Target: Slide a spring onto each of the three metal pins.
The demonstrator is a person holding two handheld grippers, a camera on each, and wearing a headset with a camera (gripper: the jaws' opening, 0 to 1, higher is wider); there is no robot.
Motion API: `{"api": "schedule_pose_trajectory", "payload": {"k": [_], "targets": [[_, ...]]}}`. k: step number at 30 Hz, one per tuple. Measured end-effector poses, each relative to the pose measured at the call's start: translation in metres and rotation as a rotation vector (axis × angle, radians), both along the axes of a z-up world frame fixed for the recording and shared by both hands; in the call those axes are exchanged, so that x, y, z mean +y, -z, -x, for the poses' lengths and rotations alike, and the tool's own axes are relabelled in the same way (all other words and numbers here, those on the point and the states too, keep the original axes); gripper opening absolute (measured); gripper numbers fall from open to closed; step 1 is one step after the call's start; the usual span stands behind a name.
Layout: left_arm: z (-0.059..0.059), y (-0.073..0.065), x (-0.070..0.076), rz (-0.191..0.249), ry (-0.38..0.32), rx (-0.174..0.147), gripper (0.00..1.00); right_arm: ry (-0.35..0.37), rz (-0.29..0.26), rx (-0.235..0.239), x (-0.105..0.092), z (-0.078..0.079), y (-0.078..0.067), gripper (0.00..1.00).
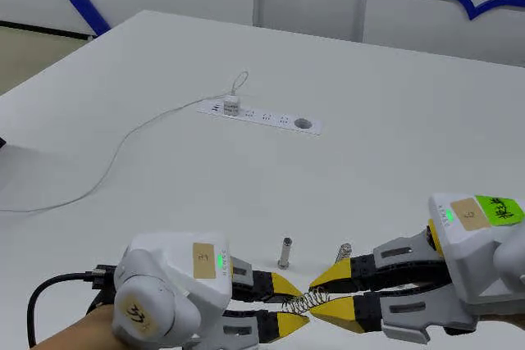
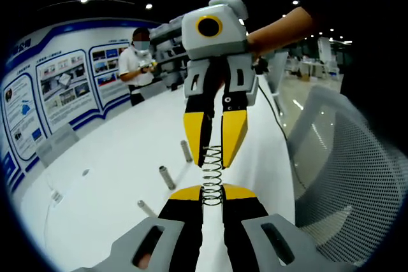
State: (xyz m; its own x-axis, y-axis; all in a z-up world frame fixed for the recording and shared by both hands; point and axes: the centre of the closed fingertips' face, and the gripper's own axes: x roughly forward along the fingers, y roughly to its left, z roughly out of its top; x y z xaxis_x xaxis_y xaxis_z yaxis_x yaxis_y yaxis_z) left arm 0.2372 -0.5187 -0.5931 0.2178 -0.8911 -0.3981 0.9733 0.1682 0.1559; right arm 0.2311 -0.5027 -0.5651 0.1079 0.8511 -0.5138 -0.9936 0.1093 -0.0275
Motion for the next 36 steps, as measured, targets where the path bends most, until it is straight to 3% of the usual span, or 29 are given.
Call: {"api": "schedule_pose_trajectory", "payload": {"k": [6,11,14,24,27,31,36], "targets": [[-0.001,-0.003,-0.004,0.024,-0.009,0.006,0.10,0.027,-0.045,0.021,0.005,-0.001,-0.008,0.11],[-0.001,-0.003,-0.005,0.024,-0.016,0.005,0.10,0.039,-0.041,0.022,0.006,-0.001,-0.008,0.11],[-0.003,-0.005,-0.004,0.050,-0.044,0.020,0.10,0.061,-0.056,0.024,0.007,-0.004,-0.011,0.11],[-0.008,-0.009,0.001,0.078,-0.095,0.023,0.12,0.088,-0.068,0.028,0.010,-0.010,-0.015,0.11],[-0.013,-0.007,0.009,0.075,-0.136,0.011,0.15,0.100,-0.070,0.016,0.010,-0.015,-0.018,0.11],[-0.025,-0.008,0.028,0.125,-0.247,0.031,0.17,0.126,-0.081,0.012,0.008,-0.022,-0.021,0.11],[-0.031,-0.006,0.047,0.152,-0.322,0.038,0.27,0.150,-0.082,0.004,0.007,-0.029,-0.022,0.11]]}}
